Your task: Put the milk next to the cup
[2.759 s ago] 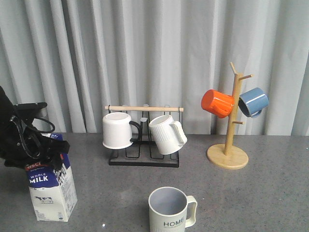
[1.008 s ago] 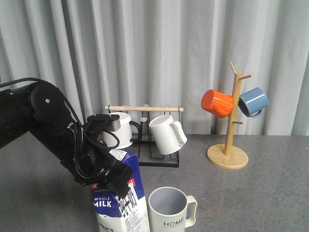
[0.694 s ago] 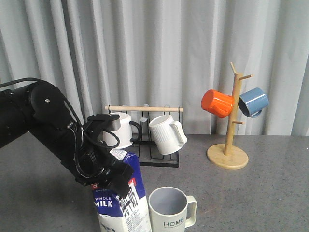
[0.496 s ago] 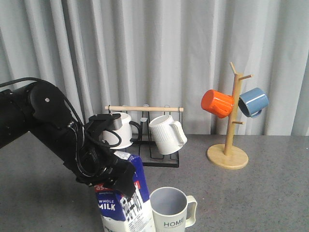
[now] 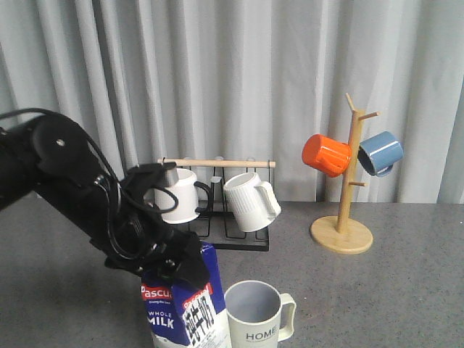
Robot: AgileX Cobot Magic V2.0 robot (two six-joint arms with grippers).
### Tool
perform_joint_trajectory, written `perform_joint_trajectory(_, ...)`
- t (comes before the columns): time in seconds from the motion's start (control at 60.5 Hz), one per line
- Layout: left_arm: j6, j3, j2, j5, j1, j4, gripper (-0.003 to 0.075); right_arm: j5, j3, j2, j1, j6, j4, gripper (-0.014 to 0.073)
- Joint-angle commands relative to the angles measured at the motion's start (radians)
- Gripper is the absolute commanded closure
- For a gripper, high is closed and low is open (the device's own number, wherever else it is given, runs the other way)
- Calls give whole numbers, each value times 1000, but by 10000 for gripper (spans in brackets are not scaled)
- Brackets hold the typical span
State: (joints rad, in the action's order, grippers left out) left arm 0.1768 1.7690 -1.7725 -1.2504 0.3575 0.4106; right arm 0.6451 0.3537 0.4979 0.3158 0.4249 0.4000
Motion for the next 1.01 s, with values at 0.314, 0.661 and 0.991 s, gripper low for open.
perform_joint_trajectory(0.314, -38, 28, 321, 1, 3, 40, 169, -74, 28, 3, 0, -1, 14, 599)
perform_joint_trajectory(0.661, -36, -32, 608, 2, 3, -144, 657, -143, 28, 3, 0, -9, 15, 599)
perform_joint_trajectory(0.991, -94, -557, 1021, 296, 3, -221, 728, -234, 28, 3, 0, -60, 15, 599)
